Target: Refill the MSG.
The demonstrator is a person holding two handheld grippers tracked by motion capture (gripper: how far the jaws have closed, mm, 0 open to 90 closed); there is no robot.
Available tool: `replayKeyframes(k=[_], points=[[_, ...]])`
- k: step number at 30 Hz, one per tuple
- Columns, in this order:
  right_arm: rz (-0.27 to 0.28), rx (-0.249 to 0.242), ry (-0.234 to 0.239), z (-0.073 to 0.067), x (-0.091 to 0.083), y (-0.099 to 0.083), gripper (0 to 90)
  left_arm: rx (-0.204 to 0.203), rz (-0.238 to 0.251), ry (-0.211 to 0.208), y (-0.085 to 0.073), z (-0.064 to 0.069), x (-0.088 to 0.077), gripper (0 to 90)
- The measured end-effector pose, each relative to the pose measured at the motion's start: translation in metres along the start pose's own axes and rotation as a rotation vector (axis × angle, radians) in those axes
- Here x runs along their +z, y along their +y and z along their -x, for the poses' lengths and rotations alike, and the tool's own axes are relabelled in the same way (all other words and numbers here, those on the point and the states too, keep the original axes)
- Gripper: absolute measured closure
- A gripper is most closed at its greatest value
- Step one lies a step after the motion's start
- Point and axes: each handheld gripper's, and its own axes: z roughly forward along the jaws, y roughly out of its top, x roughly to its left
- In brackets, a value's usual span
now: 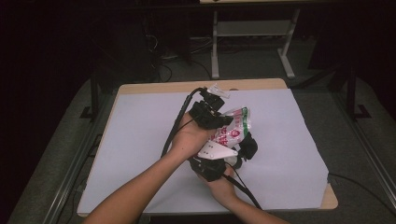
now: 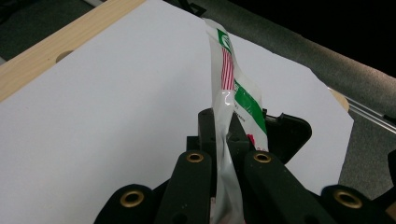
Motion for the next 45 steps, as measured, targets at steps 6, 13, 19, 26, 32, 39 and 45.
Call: replayKeyframes(k=[6, 13, 19, 26, 32, 39, 45], points=[[0.008, 0.006, 0.007, 0.0000, 0.0000, -0.0001, 90.0, 0.006, -0.005, 0.006, 0.0004, 0.0011, 0.0001, 90.0], [0.015, 0.010, 0.009, 0.0001, 0.0000, -0.0001, 90.0, 0.010, -0.007, 0.003, 0.0007, 0.0016, 0.0005, 90.0], [0.017, 0.013, 0.010, 0.0000, -0.0002, -0.0003, 90.0, 0.012, -0.012, -0.001, 0.0009, 0.0021, 0.0010, 90.0], [0.018, 0.013, 0.009, 0.0002, -0.0006, -0.0001, 90.0, 0.015, -0.011, 0.001, 0.0013, 0.0026, 0.0010, 90.0], [0.016, 0.013, 0.008, 0.0004, -0.0009, 0.0000, 90.0, 0.013, -0.010, 0.001, 0.0013, 0.0029, 0.0014, 90.0], [0.020, 0.020, 0.011, 0.0004, -0.0012, 0.0006, 90.0, 0.012, -0.009, 0.002, 0.0018, 0.0037, 0.0023, 90.0], [0.026, 0.023, 0.014, 0.0005, -0.0008, 0.0008, 90.0, 0.014, -0.011, 0.002, 0.0020, 0.0032, 0.0024, 90.0]])
